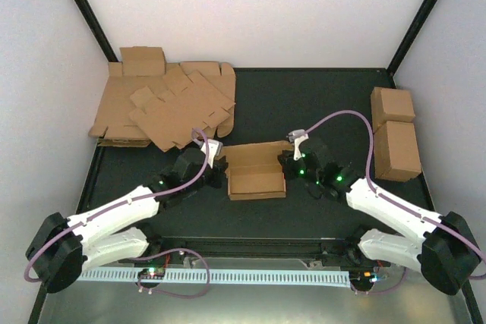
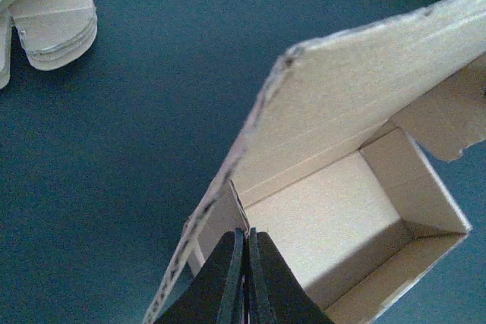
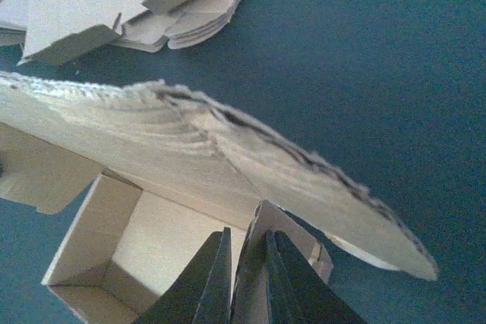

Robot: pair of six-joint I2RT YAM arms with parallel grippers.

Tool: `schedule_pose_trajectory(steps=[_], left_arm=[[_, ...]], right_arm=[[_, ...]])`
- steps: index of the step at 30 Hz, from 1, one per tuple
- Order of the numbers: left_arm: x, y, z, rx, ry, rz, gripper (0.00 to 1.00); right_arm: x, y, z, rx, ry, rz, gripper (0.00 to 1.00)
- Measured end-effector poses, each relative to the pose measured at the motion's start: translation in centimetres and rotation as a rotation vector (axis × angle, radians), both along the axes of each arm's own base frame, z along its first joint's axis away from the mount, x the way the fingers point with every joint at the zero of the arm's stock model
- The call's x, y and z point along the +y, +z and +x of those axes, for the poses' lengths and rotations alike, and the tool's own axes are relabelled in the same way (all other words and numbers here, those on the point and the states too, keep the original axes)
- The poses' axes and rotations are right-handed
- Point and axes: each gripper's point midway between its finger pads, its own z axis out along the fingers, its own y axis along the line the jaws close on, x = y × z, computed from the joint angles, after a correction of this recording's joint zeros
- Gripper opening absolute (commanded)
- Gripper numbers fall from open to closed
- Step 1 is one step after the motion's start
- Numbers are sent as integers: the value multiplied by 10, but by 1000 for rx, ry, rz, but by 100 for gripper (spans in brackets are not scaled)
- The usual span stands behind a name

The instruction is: Fold the paper box

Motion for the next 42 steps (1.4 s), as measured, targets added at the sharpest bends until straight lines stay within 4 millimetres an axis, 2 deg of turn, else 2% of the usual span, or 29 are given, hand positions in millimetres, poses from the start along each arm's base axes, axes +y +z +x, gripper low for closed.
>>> schedule_pose_trajectory(steps=[9, 15, 30, 36, 42], left_arm=[[-9, 1, -4, 0, 97, -33, 4], [-13, -7, -14, -17, 122, -31, 4], [-17, -14, -27, -47, 169, -53, 5], [-16, -35, -44, -17, 147, -28, 6], [-16, -49, -54, 6, 133, -7, 7]], right_arm=[[-9, -25, -11, -3, -48, -6, 12], [-13, -28, -14, -31, -75, 24, 12], [-15, -35, -31, -79, -82, 60, 13], [-17, -49, -42, -67, -67, 64, 14], [-18, -62, -49, -45, -62, 62, 17]])
